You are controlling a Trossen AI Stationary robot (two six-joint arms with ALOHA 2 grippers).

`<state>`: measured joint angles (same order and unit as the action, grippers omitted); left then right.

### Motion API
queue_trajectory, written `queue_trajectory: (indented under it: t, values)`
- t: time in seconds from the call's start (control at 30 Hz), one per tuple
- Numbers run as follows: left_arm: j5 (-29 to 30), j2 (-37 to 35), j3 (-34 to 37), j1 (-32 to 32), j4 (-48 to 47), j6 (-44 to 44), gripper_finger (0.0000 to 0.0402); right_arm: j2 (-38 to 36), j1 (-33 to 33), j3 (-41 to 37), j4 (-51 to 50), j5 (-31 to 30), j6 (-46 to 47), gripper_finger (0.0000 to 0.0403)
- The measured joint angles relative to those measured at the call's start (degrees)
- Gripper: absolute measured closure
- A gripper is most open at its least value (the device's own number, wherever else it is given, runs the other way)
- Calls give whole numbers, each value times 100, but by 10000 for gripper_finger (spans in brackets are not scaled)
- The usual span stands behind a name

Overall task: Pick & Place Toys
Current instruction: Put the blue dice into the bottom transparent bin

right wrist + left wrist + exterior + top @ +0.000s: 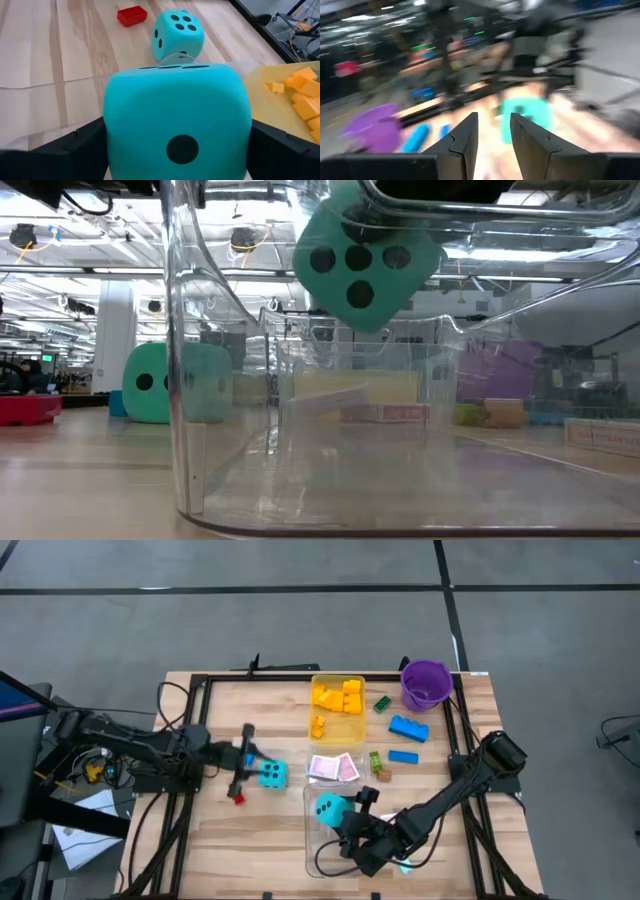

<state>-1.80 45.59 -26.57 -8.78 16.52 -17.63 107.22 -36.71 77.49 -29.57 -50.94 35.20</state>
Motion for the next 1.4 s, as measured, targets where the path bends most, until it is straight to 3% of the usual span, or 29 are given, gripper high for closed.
queue_trajectory:
  t: [0.07,0.27,0.53,0.77,0.9,1.07,1.27,1.4]
  values:
    - [-276,76,0,-37,99,23,294,0,0,0,-2,7,81,44]
    - [-277,431,-103,-120,152,35,294,-2,2,0,-16,41,439,17]
    - [-278,1059,-401,-179,152,35,294,-4,337,271,-595,1169,1094,6]
    - [-276,995,-420,-179,86,5,294,-9,319,862,-1271,1196,943,5]
    - [-183,766,-428,-179,-285,-4,294,-13,121,1013,-1604,773,1047,5]
    - [407,283,-428,-179,-1263,-7,294,-13,-261,1012,-2404,163,1757,5]
    - [1139,-183,-424,-179,-2073,60,287,-13,-740,1010,-4132,-1336,3643,5]
    - [1256,-210,-426,-177,-2089,150,245,-190,-957,1005,-5580,-2276,5165,5]
